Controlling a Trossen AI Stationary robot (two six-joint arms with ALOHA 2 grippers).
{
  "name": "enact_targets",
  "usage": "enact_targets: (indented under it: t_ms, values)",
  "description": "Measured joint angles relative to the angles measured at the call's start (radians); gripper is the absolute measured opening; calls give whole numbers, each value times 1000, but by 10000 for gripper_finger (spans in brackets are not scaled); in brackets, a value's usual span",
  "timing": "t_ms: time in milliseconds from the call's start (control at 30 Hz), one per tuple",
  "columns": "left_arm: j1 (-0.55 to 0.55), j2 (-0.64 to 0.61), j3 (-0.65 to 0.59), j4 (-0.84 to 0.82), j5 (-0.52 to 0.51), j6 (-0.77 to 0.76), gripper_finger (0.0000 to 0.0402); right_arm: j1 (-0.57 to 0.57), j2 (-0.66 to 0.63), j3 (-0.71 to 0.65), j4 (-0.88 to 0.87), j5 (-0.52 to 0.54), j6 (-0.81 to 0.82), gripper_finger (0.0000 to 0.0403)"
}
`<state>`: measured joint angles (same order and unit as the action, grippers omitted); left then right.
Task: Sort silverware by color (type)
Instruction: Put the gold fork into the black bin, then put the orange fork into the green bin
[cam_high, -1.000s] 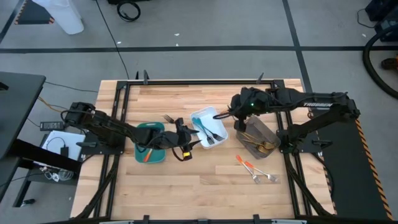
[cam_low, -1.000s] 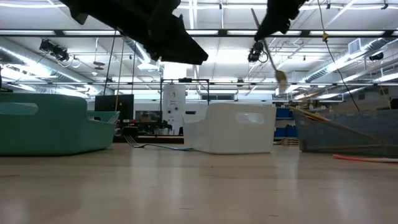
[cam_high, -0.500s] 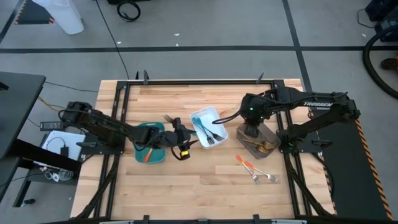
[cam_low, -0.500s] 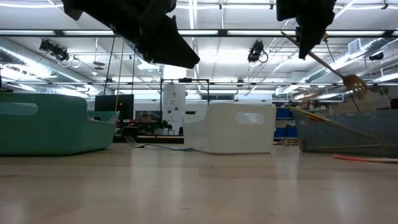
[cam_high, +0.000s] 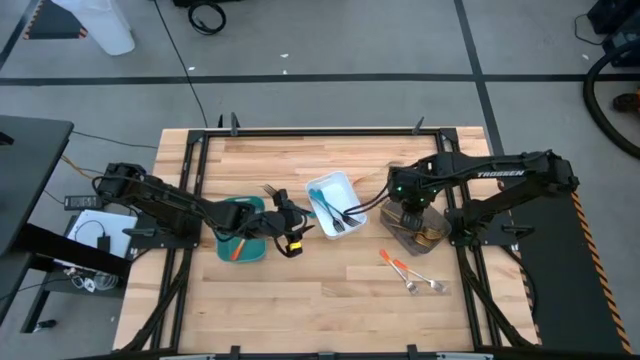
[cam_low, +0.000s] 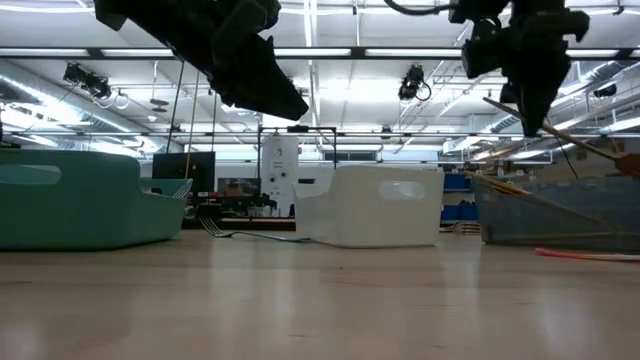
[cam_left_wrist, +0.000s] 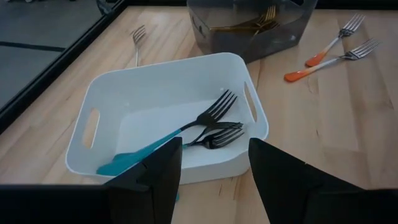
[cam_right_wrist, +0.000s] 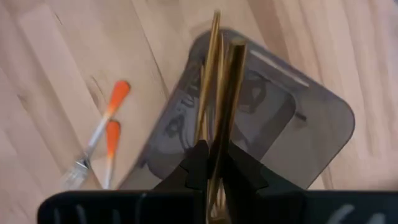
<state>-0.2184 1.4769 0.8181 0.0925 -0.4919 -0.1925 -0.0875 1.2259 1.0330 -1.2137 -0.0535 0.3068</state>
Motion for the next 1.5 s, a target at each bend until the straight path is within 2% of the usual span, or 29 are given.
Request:
enact_targets:
  t_ms: [400, 533, 700, 833, 933, 1200, 1500]
  values:
    - [1, 0, 0, 0, 22, -8, 194, -2, 0, -153, 94, 34, -74, 49]
    - [4, 0, 0, 0, 70, -33, 194, -15, 0, -171, 133, 49, -72, 89]
    - [0, -1, 0, -2, 72, -33, 194, -52, 0, -143, 109, 33, -45, 144]
    - [-13, -13, 1, -17, 97, -40, 194, -53, 0, -100, 92, 4, -22, 164]
    - [-29, -25, -1, -42, 98, -49, 194, -38, 0, -95, 116, 31, -39, 165]
    - [-55, -26, 0, -158, 98, -112, 194, -36, 0, -94, 236, 182, -111, 163]
    - [-55, -32, 0, -284, 107, -190, 194, -121, 0, -94, 419, 141, -222, 150]
